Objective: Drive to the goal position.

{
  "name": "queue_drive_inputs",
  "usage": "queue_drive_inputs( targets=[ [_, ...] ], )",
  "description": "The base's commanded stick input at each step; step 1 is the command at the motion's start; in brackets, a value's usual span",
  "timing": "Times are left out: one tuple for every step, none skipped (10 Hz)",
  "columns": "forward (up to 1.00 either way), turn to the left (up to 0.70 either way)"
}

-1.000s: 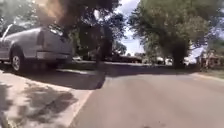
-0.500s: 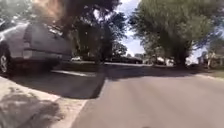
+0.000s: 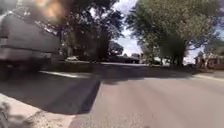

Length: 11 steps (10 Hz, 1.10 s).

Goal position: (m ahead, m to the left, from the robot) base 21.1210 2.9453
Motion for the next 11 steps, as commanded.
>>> queue_drive_inputs(
  targets=[
    [1.00,0.00],
    [1.00,0.00],
    [1.00,0.00],
    [1.00,0.00],
    [1.00,0.00],
    [1.00,0.00],
    [1.00,-0.08],
    [1.00,-0.13],
    [1.00,-0.07],
    [1.00,-0.01],
    [1.00,0.00]
  ],
)
